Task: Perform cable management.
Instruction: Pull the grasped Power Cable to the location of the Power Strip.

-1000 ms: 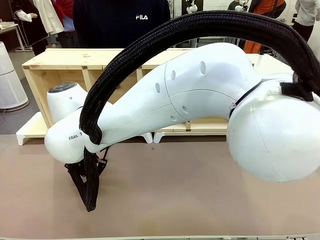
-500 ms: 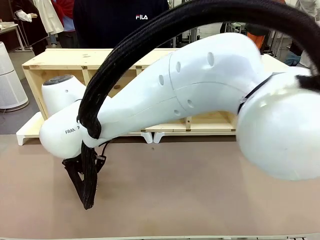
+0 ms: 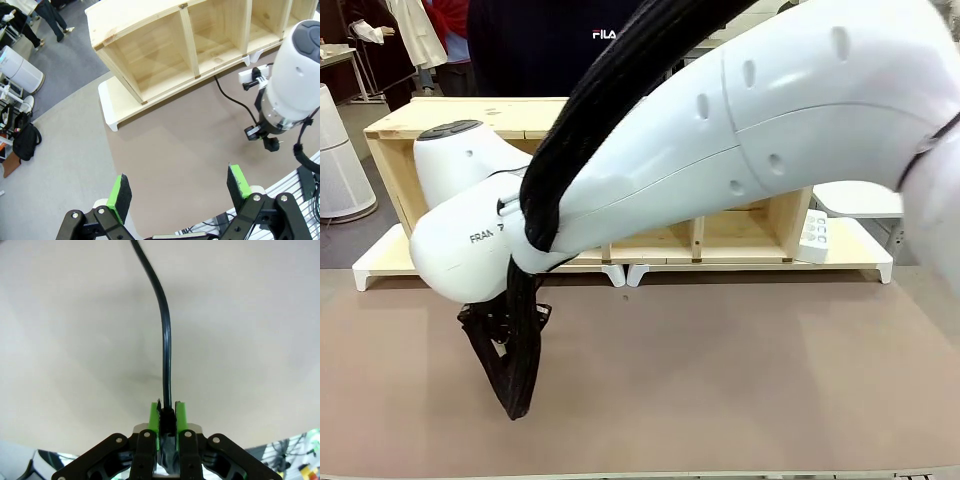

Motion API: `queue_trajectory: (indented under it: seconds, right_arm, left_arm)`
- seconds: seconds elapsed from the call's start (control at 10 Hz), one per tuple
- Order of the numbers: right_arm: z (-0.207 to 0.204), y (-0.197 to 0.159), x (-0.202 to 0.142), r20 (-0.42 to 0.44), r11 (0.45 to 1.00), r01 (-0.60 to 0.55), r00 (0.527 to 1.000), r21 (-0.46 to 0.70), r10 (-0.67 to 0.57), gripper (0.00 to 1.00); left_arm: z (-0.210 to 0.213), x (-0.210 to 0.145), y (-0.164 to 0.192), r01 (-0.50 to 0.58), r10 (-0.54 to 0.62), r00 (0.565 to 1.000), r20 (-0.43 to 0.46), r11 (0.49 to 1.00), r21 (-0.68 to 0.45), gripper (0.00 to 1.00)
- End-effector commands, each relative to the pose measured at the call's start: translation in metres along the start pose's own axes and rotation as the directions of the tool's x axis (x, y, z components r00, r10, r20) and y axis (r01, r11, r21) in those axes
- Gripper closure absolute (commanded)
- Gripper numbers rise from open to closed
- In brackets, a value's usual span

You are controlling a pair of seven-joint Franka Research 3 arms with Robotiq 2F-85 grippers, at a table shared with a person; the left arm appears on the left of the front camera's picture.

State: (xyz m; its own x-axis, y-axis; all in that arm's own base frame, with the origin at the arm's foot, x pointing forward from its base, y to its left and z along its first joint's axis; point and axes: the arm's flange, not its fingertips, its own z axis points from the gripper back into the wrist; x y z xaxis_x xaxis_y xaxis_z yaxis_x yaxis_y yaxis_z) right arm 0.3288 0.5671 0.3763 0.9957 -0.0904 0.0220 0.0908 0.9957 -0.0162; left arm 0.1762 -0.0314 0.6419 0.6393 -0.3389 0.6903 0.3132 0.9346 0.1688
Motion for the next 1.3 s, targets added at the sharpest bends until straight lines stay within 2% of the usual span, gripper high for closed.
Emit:
queue_trajectory:
  seconds: [0.0, 0.3, 0.5, 0.9, 1.2]
  right_arm:
    - [0.003, -0.035, -0.011, -0.013, 0.999, 0.045, 0.999, 0.009, -0.045, 0.85]
    - [0.014, -0.086, 0.003, 0.002, 0.999, 0.014, 1.0, 0.035, -0.014, 0.85]
    - [0.023, -0.115, 0.008, -0.004, 1.0, 0.02, 1.0, 0.011, -0.02, 0.85]
    - [0.039, -0.17, 0.004, -0.033, 0.986, 0.156, 0.987, -0.059, -0.158, 0.85]
    - [0.049, -0.203, 0.004, -0.005, 0.941, 0.323, 0.946, -0.105, -0.326, 0.85]
  left_arm:
    - [0.0, 0.0, 0.0, 0.002, -0.002, 1.0, -0.001, 1.0, -0.003, 0.0]
    - [0.0, 0.0, 0.0, 0.002, -0.002, 1.0, -0.001, 1.0, -0.003, 0.0]
    - [0.0, 0.0, 0.0, 0.002, -0.002, 1.0, -0.001, 1.0, -0.003, 0.0]
    - [0.0, 0.0, 0.0, 0.002, -0.002, 1.0, -0.001, 1.0, -0.003, 0.0]
    - [0.0, 0.0, 0.0, 0.002, -0.002, 1.0, -0.001, 1.0, -0.003, 0.0]
